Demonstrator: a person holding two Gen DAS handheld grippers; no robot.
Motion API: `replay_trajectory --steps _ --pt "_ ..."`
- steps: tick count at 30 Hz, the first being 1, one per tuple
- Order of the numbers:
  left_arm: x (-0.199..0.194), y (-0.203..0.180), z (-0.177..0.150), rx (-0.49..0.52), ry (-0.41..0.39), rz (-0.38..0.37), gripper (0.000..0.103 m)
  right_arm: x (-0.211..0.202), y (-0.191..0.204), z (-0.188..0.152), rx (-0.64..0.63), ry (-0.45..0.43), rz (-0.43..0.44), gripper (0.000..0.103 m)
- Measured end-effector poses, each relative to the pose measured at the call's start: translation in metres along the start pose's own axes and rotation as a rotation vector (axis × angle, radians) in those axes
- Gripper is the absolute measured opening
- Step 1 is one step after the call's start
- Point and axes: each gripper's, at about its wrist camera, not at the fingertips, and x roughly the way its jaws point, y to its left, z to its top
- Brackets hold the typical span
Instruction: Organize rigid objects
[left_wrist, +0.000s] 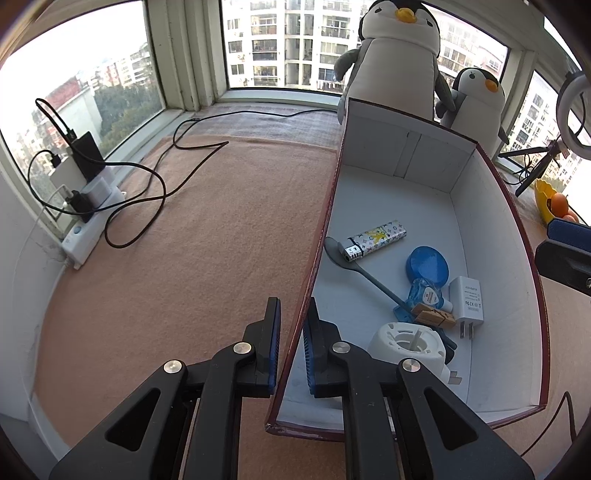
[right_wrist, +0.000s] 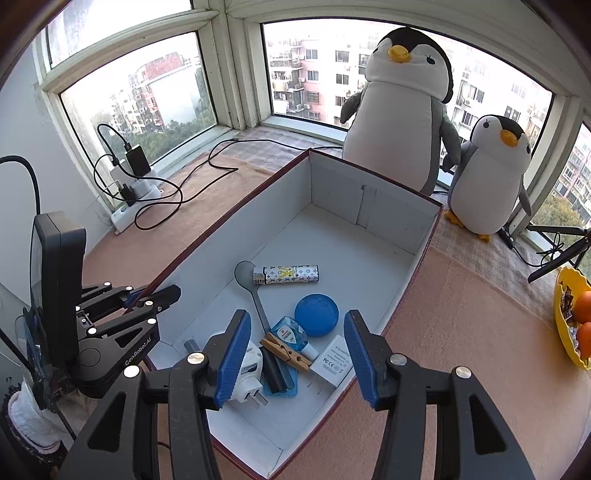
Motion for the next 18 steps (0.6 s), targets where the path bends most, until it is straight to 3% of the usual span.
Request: replay_trajectory --steps 2,3,7,14,18 --pt "-0.004 -0.002 -0.001 0.012 -0.016 0.012 0.031 -0.005 -0.005 -0.003 0.011 -0.007 -0.009 0.05" --pt "-0.006 -0.003 -0.002 0.02 -0.026 0.021 0.043 -0.008 -0.007 -0.005 0.019 -0.012 -0.014 0.05" --pt "-0.018 -0.004 -0.001 0.03 -0.068 0.044 0.057 -0.02 -0.016 -0.013 0.041 -0.033 -0.044 0.058" --pt "-0.064 -0.007 -0.004 0.032 -0.152 0.068 0.059 -0.045 -0.025 -0.029 0.073 -0.074 -0.105 0.067" --pt "-0.092 -0.02 -0.005 0.06 -0.195 0.053 0.072 -0.058 -0.027 -0.037 0.08 -0.098 -0.132 0.068"
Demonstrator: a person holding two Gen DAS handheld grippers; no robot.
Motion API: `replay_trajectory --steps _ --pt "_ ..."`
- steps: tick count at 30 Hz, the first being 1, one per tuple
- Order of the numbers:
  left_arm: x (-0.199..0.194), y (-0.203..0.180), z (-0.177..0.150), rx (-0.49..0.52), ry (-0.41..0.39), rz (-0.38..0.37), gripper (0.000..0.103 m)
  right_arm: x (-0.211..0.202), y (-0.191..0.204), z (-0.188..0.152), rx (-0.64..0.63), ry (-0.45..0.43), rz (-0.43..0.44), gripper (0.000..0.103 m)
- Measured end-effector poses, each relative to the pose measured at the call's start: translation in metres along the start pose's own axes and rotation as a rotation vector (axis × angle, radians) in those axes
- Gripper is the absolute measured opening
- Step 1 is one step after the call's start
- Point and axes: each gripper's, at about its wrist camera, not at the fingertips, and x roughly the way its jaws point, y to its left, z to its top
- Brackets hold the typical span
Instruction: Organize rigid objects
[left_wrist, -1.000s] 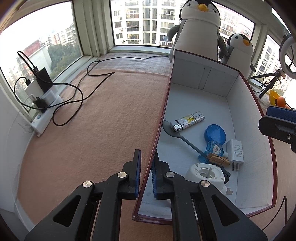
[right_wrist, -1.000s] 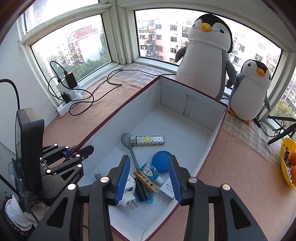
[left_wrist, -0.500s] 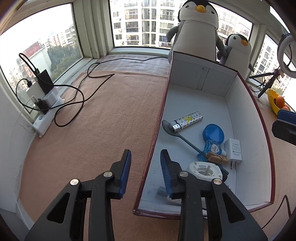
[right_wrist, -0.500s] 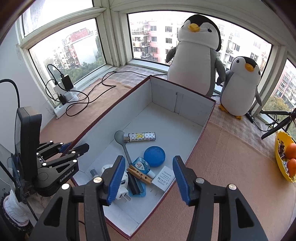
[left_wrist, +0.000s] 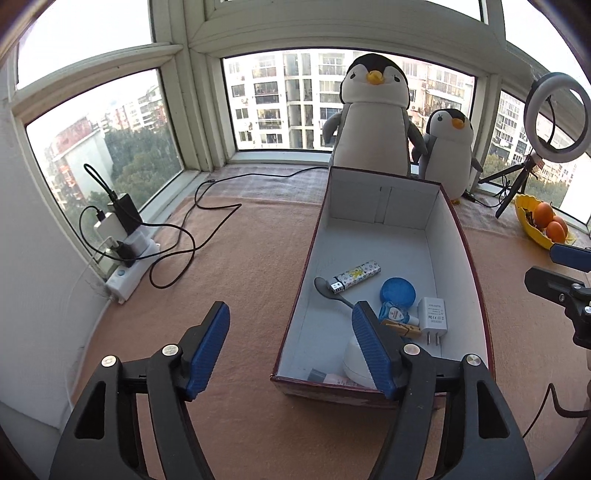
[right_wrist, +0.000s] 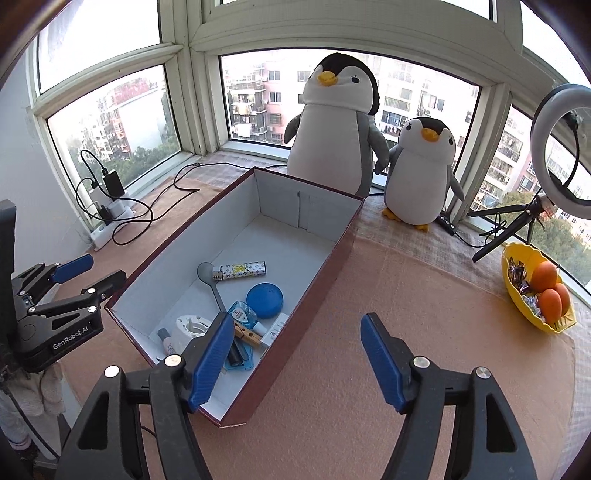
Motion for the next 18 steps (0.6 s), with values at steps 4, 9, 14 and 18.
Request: replay_trajectory --steps 4,9,14,18 --pt "-0.021 -0.013 0.006 0.015 -0.022 -0.029 0.078 -0.015 -0.007 -0.004 0.022 -0.031 -0.015 0.074" --pt "-0.04 -0.029 0.008 0.031 -0.04 -0.05 0.082 -0.035 -0.014 -0.009 0.033 -0.063 -0.047 0.076" --pt "-0.047 -0.037 0.008 0.023 -0.032 -0.086 0.082 -0.048 -0.023 -0.014 0.062 -0.083 -0.057 0.078" --pt "-0.049 -0.04 0.006 0.025 -0.026 -0.09 0.082 -0.052 -0.025 -0.017 0.068 -0.094 -0.073 0.079"
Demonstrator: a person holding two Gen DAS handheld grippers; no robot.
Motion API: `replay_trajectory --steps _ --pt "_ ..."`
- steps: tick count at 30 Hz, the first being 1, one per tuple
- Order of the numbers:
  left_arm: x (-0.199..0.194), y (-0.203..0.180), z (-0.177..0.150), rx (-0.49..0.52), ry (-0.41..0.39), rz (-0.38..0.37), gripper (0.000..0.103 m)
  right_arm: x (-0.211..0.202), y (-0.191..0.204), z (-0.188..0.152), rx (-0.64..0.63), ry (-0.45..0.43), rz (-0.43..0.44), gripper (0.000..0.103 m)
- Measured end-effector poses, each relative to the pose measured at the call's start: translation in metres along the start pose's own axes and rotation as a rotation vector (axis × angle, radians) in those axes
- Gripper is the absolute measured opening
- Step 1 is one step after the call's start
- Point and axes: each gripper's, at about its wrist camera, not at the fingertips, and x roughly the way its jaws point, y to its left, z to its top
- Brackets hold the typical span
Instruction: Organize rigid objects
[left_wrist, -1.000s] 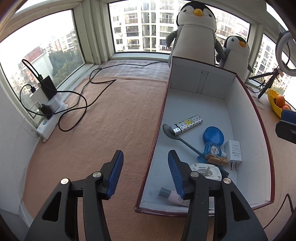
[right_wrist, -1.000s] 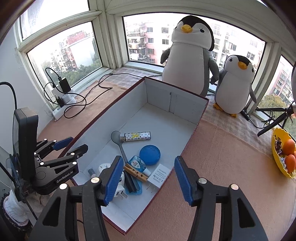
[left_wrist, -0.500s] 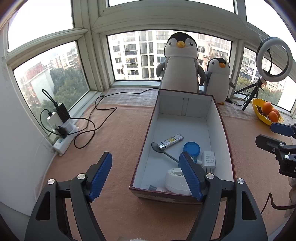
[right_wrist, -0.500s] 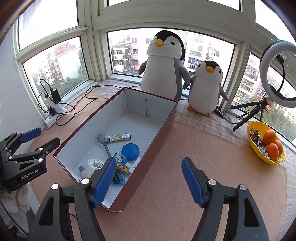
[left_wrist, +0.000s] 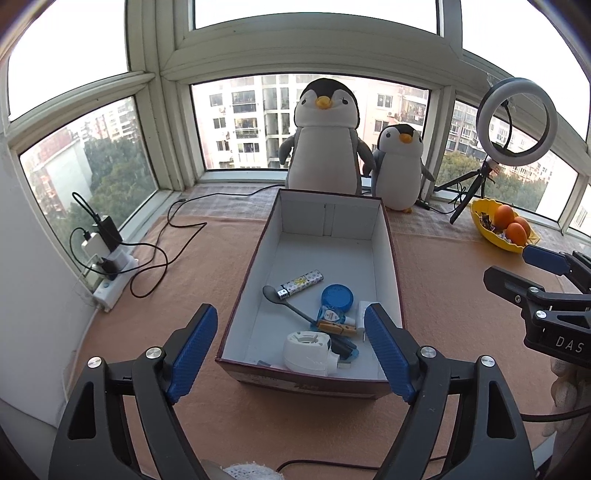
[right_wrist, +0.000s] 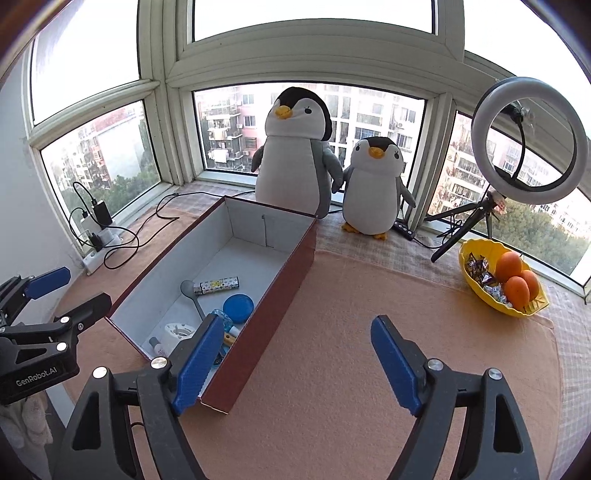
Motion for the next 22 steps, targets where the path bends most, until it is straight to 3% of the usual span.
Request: replay_trajectory --steps 22 --pt "-0.0017 -0.0038 -0.0011 0.006 0.0 -0.01 0.082 0.0026 -0.0046 -0.0041 0.014 0.006 -0.006 0.079"
